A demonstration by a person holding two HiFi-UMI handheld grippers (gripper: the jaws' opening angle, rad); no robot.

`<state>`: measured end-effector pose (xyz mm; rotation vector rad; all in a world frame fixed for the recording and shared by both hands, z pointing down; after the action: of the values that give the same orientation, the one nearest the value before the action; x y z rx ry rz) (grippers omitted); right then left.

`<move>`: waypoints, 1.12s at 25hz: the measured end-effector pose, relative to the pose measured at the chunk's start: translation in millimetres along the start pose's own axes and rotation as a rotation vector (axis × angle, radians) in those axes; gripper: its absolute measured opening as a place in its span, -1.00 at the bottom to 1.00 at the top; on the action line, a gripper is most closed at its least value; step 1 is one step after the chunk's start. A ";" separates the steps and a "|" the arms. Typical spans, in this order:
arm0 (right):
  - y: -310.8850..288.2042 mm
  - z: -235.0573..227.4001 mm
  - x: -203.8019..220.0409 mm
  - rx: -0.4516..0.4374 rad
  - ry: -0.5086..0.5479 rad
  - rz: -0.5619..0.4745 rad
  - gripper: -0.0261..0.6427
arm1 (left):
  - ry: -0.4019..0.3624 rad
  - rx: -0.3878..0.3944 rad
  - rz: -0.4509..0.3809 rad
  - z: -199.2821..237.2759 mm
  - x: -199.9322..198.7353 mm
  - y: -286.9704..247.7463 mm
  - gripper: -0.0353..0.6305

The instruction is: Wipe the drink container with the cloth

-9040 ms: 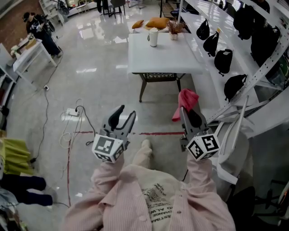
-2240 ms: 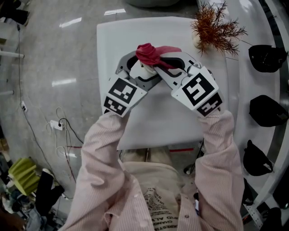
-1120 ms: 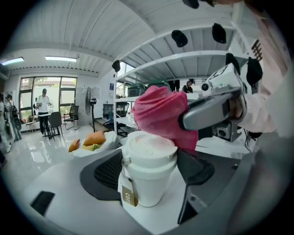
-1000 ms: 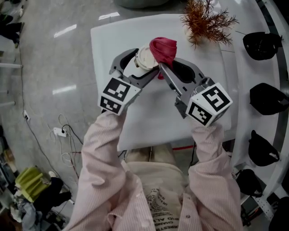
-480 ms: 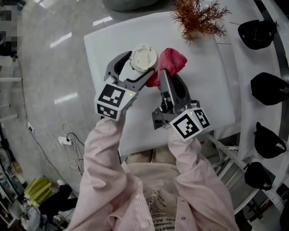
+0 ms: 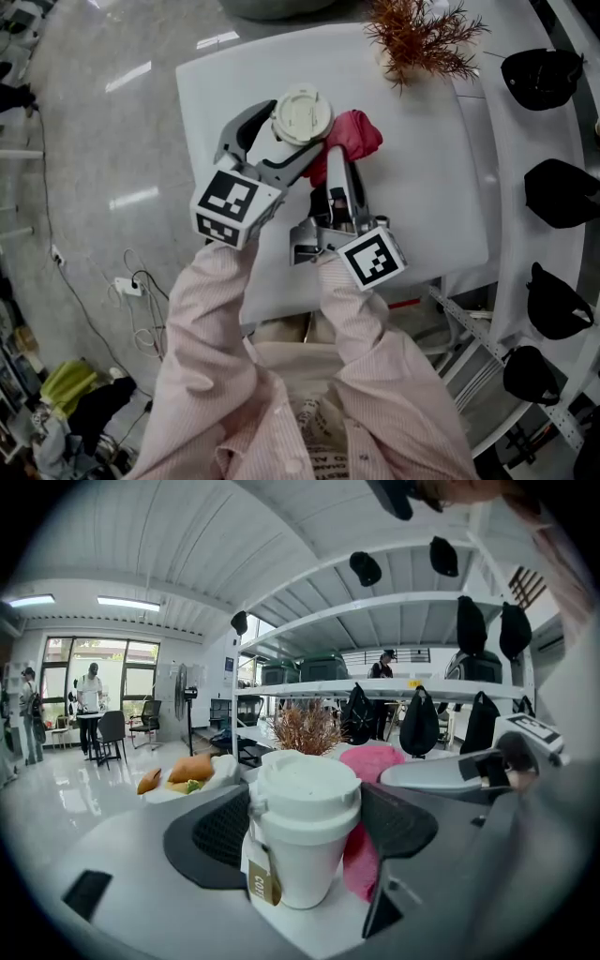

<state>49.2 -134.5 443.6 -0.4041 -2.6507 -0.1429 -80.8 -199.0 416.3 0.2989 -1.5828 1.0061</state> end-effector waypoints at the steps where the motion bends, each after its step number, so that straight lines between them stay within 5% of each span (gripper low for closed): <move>1: -1.6 -1.0 0.4 -0.002 -0.006 -0.001 -0.78 | 0.000 0.000 -0.002 -0.1 -0.1 0.0 0.23; 18: -17.1 -28.4 8.4 -0.009 -0.046 0.014 -0.78 | 0.008 -0.017 -0.047 -0.5 1.6 0.9 0.23; 28: -19.2 -58.3 23.9 0.061 -0.044 0.037 -0.78 | 0.000 -0.017 -0.063 0.0 3.4 0.6 0.23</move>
<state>47.4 -156.3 505.8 -0.4403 -2.6811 -0.0418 -82.2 -197.5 419.2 0.3354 -1.5718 0.9441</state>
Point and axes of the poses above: the fingertips, and each gripper's own axes: y backward along the fingers, z to its left, x out of its underside, the point moved 7 cm from there along y, backward along the fingers, and after that the axes turned 6 degrees about z, right-handed, at the moved point
